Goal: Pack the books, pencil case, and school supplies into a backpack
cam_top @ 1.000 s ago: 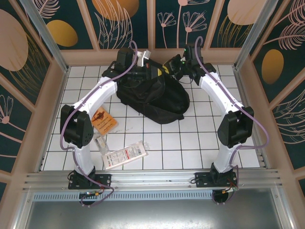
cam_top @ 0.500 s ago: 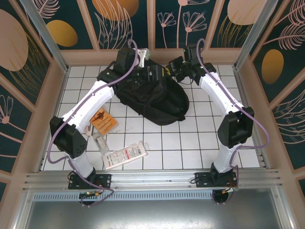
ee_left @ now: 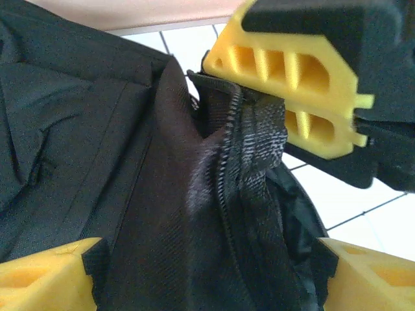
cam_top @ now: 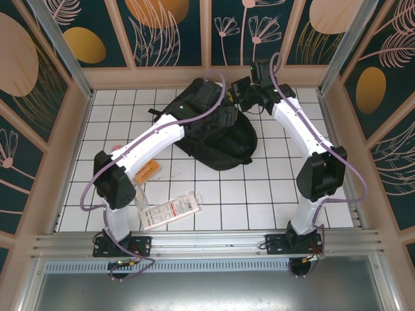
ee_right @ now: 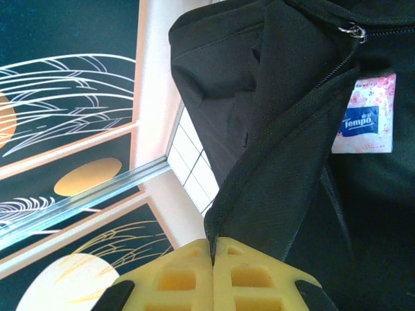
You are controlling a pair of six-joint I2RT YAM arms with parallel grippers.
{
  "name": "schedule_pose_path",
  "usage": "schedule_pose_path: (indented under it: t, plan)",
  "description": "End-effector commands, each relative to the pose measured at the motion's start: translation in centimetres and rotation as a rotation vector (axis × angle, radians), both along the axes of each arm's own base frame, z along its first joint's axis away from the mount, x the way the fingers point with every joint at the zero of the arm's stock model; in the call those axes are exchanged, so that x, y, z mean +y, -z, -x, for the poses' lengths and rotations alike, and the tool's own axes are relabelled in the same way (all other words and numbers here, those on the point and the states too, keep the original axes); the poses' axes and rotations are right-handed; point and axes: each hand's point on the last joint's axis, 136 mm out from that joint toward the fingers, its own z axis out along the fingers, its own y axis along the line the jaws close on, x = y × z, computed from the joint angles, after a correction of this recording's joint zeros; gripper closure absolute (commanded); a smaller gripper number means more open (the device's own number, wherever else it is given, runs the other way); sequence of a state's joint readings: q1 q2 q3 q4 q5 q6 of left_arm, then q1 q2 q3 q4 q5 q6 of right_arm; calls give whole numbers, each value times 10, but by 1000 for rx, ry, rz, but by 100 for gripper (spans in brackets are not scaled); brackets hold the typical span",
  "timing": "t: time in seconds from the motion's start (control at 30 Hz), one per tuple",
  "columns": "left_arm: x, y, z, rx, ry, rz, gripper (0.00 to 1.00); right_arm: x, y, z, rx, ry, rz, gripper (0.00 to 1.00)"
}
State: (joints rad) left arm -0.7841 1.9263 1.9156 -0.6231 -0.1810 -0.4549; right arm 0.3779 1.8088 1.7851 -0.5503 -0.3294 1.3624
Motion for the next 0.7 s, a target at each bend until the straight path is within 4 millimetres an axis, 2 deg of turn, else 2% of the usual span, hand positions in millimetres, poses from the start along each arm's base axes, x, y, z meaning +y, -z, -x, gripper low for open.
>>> schedule_pose_path:
  t: [0.0, 0.13, 0.3, 0.33, 0.47, 0.67]
  plan:
    - [5, 3, -1, -54, -76, -142, 19, -4, -47, 8, -86, 13, -43, 100]
    - [2, 8, 4, -95, -93, -223, 23, -6, -47, 8, -87, 16, -41, 100]
    - [25, 13, 1, -141, -146, -337, 32, -9, -46, 7, -88, 12, -38, 100]
    - [28, 11, 1, -150, -148, -347, 35, -9, -46, 7, -89, 11, -37, 100]
    - [29, -8, 1, -186, -145, -333, 57, -10, -43, 6, -86, 10, -34, 100]
    - [26, -28, 3, -207, -115, -302, 73, -8, -38, 4, -91, -7, -38, 100]
